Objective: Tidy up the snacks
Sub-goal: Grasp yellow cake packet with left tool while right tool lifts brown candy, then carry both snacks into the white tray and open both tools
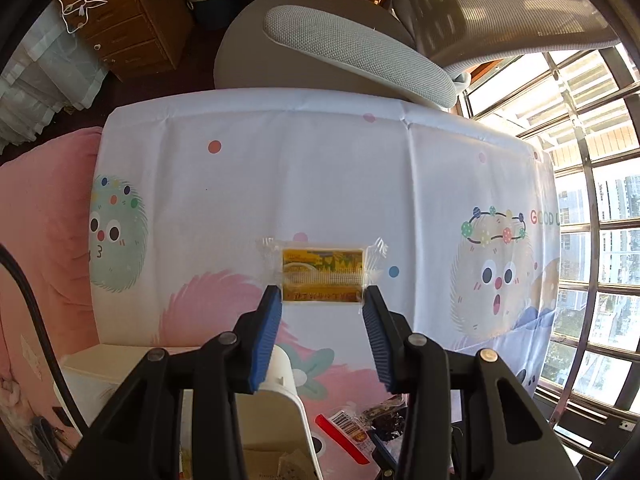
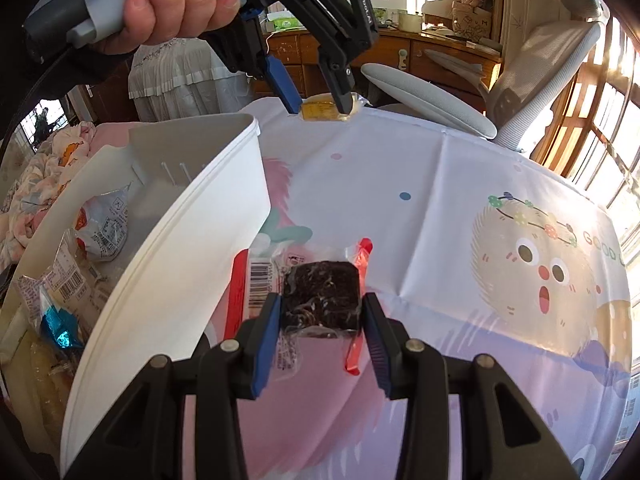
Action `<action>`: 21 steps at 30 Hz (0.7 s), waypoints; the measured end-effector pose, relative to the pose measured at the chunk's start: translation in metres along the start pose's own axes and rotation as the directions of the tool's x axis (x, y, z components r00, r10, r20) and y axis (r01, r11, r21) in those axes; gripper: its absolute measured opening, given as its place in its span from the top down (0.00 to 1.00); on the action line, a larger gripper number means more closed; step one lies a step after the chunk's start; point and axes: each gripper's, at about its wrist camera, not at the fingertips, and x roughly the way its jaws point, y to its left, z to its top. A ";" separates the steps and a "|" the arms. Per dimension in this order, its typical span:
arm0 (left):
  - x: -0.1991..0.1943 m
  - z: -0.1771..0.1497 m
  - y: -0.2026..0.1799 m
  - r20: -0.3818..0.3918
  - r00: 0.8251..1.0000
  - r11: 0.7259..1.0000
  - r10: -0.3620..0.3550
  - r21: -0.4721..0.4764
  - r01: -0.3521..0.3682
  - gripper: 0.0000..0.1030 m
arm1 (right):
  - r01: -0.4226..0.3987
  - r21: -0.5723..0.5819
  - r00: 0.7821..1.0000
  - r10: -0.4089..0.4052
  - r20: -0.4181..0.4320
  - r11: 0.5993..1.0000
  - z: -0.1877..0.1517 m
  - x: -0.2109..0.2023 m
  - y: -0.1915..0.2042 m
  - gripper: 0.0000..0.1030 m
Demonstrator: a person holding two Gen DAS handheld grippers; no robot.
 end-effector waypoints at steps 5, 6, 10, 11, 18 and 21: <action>-0.045 -0.024 -0.008 0.062 0.997 0.999 -0.036 0.015 0.035 0.61 | 0.028 0.026 0.999 -0.028 0.035 0.999 0.008 -0.028 0.003 0.60; -0.054 -0.029 -0.005 0.073 0.996 0.999 -0.044 0.018 0.043 0.61 | 0.032 0.028 0.998 -0.034 0.044 0.999 0.009 -0.034 0.005 0.60; -0.089 -0.056 0.001 0.114 0.991 0.997 -0.070 0.030 0.067 0.61 | 0.054 0.026 0.995 -0.056 0.078 0.998 0.015 -0.058 0.012 0.60; -0.097 -0.064 0.003 0.122 0.990 0.997 -0.075 0.031 0.072 0.61 | 0.061 0.020 0.994 -0.063 0.088 0.998 0.016 -0.064 0.016 0.60; -0.131 -0.121 0.024 0.160 0.982 0.995 -0.097 0.034 0.092 0.61 | 0.075 -0.009 0.987 -0.073 0.143 0.997 0.021 -0.103 0.043 0.60; -0.139 -0.146 0.037 0.170 0.980 0.994 -0.106 0.031 0.103 0.61 | 0.074 -0.014 0.986 -0.071 0.154 0.997 0.020 -0.115 0.057 0.60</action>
